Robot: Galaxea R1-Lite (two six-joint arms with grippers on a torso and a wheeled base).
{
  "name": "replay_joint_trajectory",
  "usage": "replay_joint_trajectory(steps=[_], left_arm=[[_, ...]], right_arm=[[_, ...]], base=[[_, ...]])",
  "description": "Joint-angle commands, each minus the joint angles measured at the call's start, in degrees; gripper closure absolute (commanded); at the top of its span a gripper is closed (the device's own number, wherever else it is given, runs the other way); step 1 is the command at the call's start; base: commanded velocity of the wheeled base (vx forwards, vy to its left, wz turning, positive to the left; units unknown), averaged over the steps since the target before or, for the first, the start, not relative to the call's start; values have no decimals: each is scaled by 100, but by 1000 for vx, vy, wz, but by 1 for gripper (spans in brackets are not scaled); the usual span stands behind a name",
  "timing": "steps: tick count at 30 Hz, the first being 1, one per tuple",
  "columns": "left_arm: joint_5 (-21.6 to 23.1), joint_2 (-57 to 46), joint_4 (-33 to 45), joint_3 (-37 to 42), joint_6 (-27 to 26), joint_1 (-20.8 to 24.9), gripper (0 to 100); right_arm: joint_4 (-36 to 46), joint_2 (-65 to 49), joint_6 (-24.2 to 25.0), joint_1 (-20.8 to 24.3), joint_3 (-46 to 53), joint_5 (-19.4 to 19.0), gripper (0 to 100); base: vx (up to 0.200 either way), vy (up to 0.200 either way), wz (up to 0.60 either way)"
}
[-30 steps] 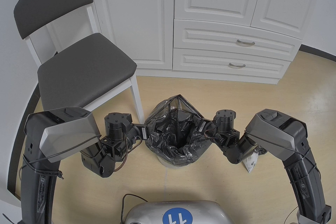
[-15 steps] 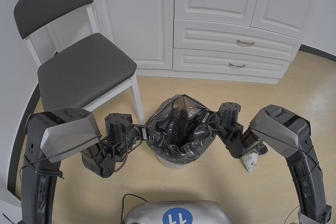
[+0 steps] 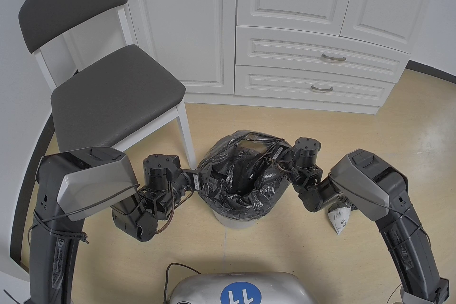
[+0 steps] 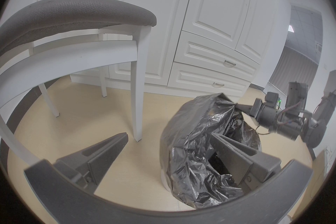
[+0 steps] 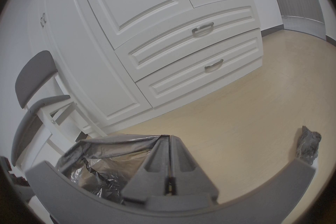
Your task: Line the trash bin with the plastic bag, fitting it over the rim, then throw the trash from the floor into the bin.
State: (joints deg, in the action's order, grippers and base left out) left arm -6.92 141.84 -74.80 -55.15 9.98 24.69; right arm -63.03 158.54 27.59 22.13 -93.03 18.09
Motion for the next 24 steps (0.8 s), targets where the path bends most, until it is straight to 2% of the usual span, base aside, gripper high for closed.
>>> replay_joint_trajectory(steps=[1,6,16,22,24], left_arm=[[-2,46,1,-22,4,1,0],[-151,116,1,-154,4,1,0],[-310,265,106,-462,4,-52,0],[-441,503,132,-760,4,-104,0],[-433,582,132,-839,47,-131,0]], right_arm=[[-26,300,1,90,-198,37,0],[-140,10,45,73,21,37,0],[-175,-1405,-96,196,1524,-51,0],[335,-1730,-553,117,1973,-104,0],[976,-1686,-579,-42,1902,-113,0]], base=[[0,0,0],[0,0,0],[0,0,0],[0,0,0],[0,0,0]])
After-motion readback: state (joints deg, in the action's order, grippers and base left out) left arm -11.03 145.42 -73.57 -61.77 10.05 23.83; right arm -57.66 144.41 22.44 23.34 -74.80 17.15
